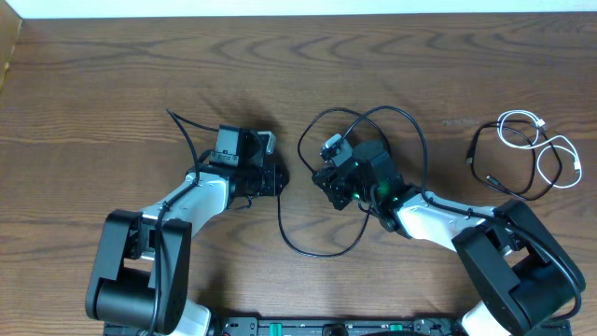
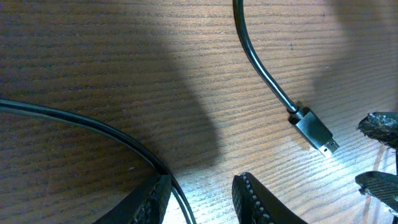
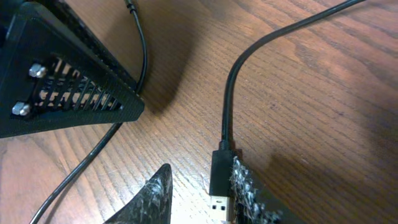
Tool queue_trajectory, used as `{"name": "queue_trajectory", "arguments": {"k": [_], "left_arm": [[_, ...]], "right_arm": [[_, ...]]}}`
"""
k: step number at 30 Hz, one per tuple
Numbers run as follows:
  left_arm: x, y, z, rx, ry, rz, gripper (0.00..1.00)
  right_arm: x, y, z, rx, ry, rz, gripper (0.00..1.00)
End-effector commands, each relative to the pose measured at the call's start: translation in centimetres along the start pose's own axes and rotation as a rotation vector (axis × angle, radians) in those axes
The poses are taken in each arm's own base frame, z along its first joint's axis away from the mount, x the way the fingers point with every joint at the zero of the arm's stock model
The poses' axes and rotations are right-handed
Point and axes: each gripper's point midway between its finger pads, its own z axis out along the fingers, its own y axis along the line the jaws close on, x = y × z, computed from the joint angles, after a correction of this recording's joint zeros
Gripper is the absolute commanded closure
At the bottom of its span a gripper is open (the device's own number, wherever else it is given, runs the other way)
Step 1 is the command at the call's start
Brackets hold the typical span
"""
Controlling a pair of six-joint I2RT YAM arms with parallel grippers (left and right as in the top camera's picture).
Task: Untangle cables
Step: 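Grasp the black cable just behind the USB plug with the right gripper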
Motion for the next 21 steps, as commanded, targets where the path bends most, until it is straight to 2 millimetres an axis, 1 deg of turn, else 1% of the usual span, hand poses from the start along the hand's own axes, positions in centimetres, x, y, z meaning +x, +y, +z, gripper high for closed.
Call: {"name": "queue_trajectory", "arguments": {"k": [1, 3, 13, 18, 21], "left_arm": [[3.2, 3.2, 1.1, -0.126, 0.088, -0.043, 0.6], [3.2, 3.2, 1.1, -0.126, 0.088, -0.043, 0.6], [3.3, 3.2, 1.1, -0.126, 0.091, -0.044, 0.6], [3.3, 3.2, 1.1, -0.126, 0.091, -0.044, 0.6], [3.3, 3.2, 1.1, -0.126, 0.091, -0.044, 0.59]], "right_arm": [[0.2, -0.3, 0.2, 0.019, 0.005, -0.009, 0.7], [0.2, -0.3, 0.2, 0.018, 0.005, -0.009, 0.69], [0.5, -0.4, 0.3, 0.021, 0.012, -0.007, 0.69], [1.3, -0.7, 1.0, 0.022, 0.025, -0.003, 0.69], [1.5, -0.8, 1.3, 0.022, 0.025, -0.002, 0.7]]}}
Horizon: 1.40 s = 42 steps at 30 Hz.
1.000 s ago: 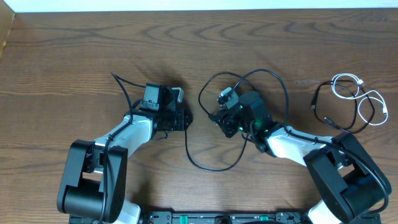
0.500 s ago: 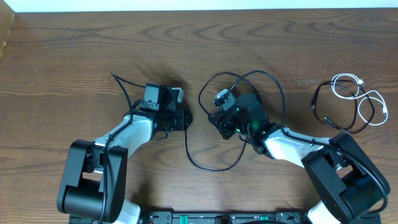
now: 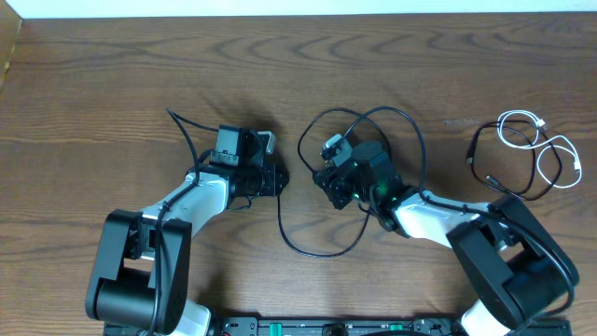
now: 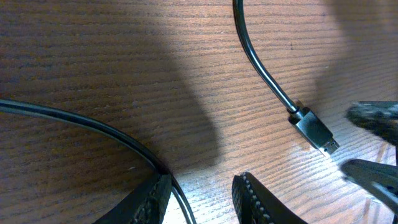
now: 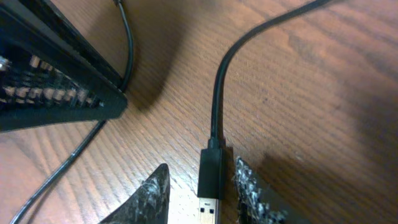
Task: Untangle cables
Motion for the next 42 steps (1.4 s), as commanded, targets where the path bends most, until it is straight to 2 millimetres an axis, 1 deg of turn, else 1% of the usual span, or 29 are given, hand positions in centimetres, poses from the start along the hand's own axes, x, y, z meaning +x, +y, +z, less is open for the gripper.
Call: {"name": "queue_trajectory", "arguments": {"k": [1, 5, 9, 11, 12, 13, 16, 17, 19, 24, 25, 27, 31, 32, 34, 38, 42], "left_arm": [[3.3, 3.2, 1.1, -0.126, 0.091, -0.044, 0.6], [3.4, 3.3, 1.1, -0.127, 0.094, -0.045, 0.6], [3.4, 3.3, 1.1, -0.127, 0.094, -0.045, 0.6], [3.4, 3.3, 1.1, -0.127, 0.094, -0.045, 0.6], [3.4, 3.3, 1.1, -0.127, 0.094, -0.045, 0.59], [3.4, 3.3, 1.1, -0.127, 0.094, -0.045, 0.59], [3.4, 3.3, 1.1, -0.127, 0.094, -0.045, 0.6], [3.4, 3.3, 1.1, -0.127, 0.093, -0.044, 0.59], [3.4, 3.3, 1.1, -0.128, 0.093, -0.044, 0.59], [3.4, 3.3, 1.1, -0.128, 0.094, -0.045, 0.59], [3.4, 3.3, 1.1, -0.128, 0.094, -0.045, 0.59], [3.4, 3.3, 1.1, -0.127, 0.094, -0.045, 0.59], [3.4, 3.3, 1.1, -0.128, 0.094, -0.045, 0.59], [3.4, 3.3, 1.1, -0.131, 0.093, -0.045, 0.59], [3.4, 3.3, 1.1, -0.131, 0.093, -0.044, 0.59], [3.3, 3.7, 1.1, -0.15, 0.09, -0.044, 0.59], [3.3, 3.6, 1.1, -0.149, 0.09, -0.044, 0.59]], "right_arm": [[0.8, -0.2, 0.6, 0.002, 0.016, -0.005, 0.71], [0.8, -0.2, 0.6, 0.002, 0.014, -0.003, 0.73], [0.8, -0.2, 0.6, 0.002, 0.013, -0.003, 0.69], [0.8, 0.3, 0.6, -0.026, 0.016, -0.003, 0.52], [0.8, 0.7, 0.6, -0.046, 0.018, -0.003, 0.47], [0.8, 0.9, 0.6, -0.057, 0.018, -0.004, 0.47], [0.9, 0.9, 0.6, -0.054, 0.02, -0.005, 0.62], [1.0, 0.9, 0.7, -0.051, 0.022, -0.006, 0.64], [1.1, 0.9, 0.7, -0.051, 0.026, -0.005, 0.66], [1.9, 1.3, 1.4, -0.062, 0.039, -0.013, 0.65], [2.0, 1.3, 1.7, -0.064, 0.039, -0.014, 0.67], [2.3, 1.3, 2.0, -0.066, 0.04, -0.015, 0.74], [2.4, 1.4, 2.3, -0.068, 0.041, 0.054, 0.86], [2.4, 1.6, 2.3, -0.071, 0.04, 0.085, 0.92], [2.5, 1.9, 2.3, -0.075, 0.043, 0.109, 0.99], [2.3, 3.2, 2.5, -0.105, 0.037, 0.086, 0.99], [2.4, 5.1, 2.8, -0.139, 0.036, 0.053, 0.99]]}}
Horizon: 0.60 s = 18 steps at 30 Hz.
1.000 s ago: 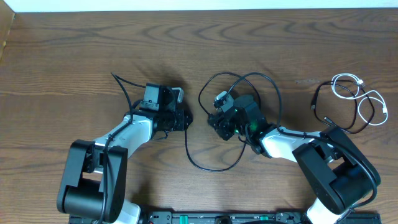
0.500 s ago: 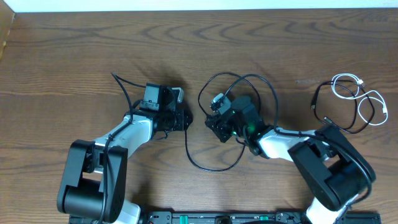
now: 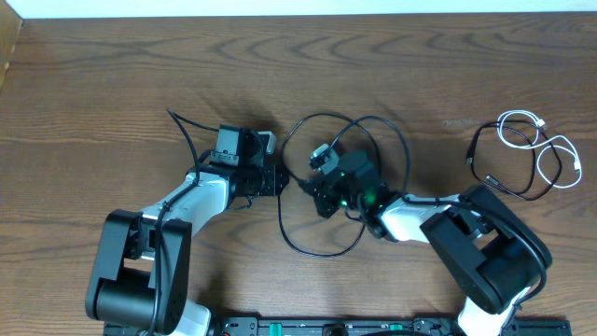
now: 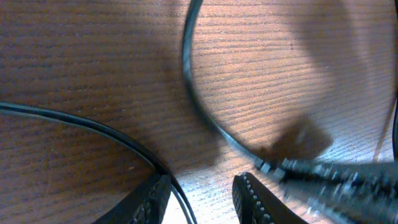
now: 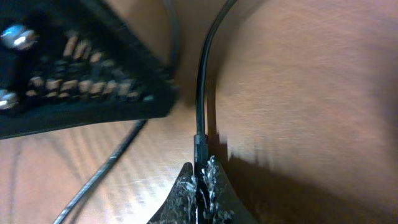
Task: Untangle cables
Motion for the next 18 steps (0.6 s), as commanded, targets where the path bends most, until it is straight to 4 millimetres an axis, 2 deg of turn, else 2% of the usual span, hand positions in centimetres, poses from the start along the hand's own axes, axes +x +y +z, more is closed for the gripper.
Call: {"name": "queue_trajectory", "arguments": {"k": [1, 5, 8, 12, 18], "left_arm": [[3.3, 3.6, 1.1, -0.146, 0.089, -0.045, 0.59], [3.3, 3.8, 1.1, -0.157, 0.087, -0.045, 0.59], [3.1, 5.1, 0.8, -0.237, 0.074, -0.059, 0.59], [2.9, 6.8, 0.4, -0.334, 0.047, -0.104, 0.59], [2.8, 6.8, 0.3, -0.34, 0.044, -0.119, 0.59]], "right_arm": [[1.1, 1.8, 0.7, -0.037, 0.026, -0.009, 0.99], [1.6, 4.4, 1.3, -0.084, 0.035, -0.057, 0.99], [2.0, 5.8, 1.5, -0.11, 0.04, -0.081, 0.99], [2.0, 6.5, 1.6, -0.124, 0.037, -0.094, 0.99], [2.0, 7.2, 1.5, -0.155, 0.035, -0.099, 0.99]]}}
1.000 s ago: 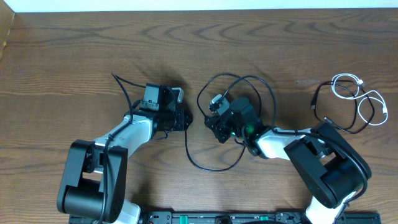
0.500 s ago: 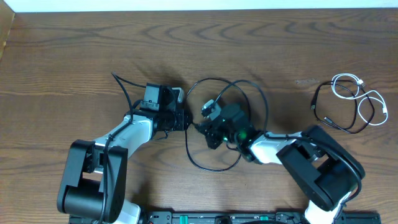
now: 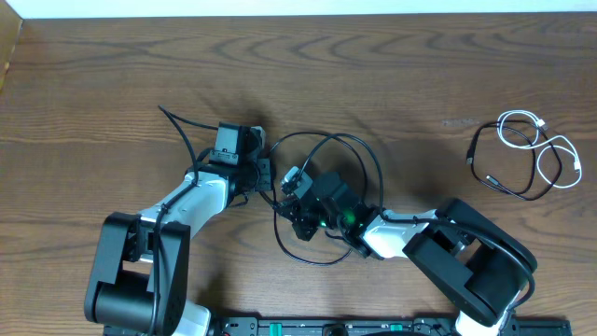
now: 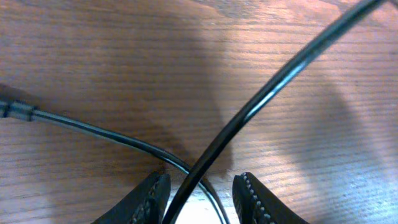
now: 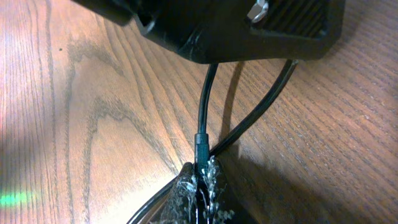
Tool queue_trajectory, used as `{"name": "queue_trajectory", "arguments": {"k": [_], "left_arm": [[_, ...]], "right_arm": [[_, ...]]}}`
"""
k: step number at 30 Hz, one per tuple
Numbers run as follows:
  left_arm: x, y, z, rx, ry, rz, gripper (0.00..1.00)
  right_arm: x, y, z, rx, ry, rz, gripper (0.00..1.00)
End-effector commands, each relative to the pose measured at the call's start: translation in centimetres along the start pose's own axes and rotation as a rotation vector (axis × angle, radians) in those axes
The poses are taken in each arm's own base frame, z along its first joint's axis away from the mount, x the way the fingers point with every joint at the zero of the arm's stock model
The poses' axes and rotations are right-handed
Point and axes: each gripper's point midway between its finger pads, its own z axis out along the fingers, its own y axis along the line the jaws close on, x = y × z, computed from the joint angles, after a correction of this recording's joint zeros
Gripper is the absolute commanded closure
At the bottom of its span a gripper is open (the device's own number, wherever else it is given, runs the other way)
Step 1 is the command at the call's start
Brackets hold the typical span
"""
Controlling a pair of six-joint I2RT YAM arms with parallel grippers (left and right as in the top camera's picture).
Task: Untangle cables
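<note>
A black cable lies looped in the middle of the table. My right gripper is shut on the cable's plug end, low over the wood and just in front of the left gripper's body. In the overhead view the right gripper sits right next to the left gripper. My left gripper is open. The thick black cable runs diagonally between its fingers, crossing a thinner black cable whose far end points to the upper left.
At the far right a white cable and another black cable lie tangled together. The table's far edge runs along the top. A box corner shows at the upper left.
My right gripper, still shut on the plug, has moved left and nearer, up against the left gripper. The black loop followed it. The thick cable now runs between the left fingers.
My right gripper stood open beside the USB plug, then had the plug between its open fingers. By 0.6 s ago it was shut on the plug and further left. Now it holds the plug by the left gripper, which has stayed open throughout.
</note>
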Motion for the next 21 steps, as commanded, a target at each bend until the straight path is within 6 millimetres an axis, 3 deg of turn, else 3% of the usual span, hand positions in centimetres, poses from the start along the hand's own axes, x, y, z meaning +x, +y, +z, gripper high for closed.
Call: {"name": "queue_trajectory", "arguments": {"k": [1, 9, 14, 21], "left_arm": [[4.2, 3.8, 1.5, -0.156, 0.112, -0.066, 0.59], [4.2, 3.8, 1.5, -0.156, 0.112, -0.066, 0.59], [4.2, 3.8, 1.5, -0.156, 0.112, -0.066, 0.59], [4.2, 3.8, 1.5, -0.156, 0.113, -0.066, 0.59]], "right_arm": [[0.4, 0.7, 0.2, -0.04, 0.012, 0.0, 0.99], [-0.4, 3.6, -0.2, -0.205, -0.009, -0.025, 0.99], [-0.3, 4.4, -0.1, -0.226, -0.009, -0.023, 0.99], [-0.1, 4.7, 0.4, -0.181, 0.008, 0.179, 0.99]]}}
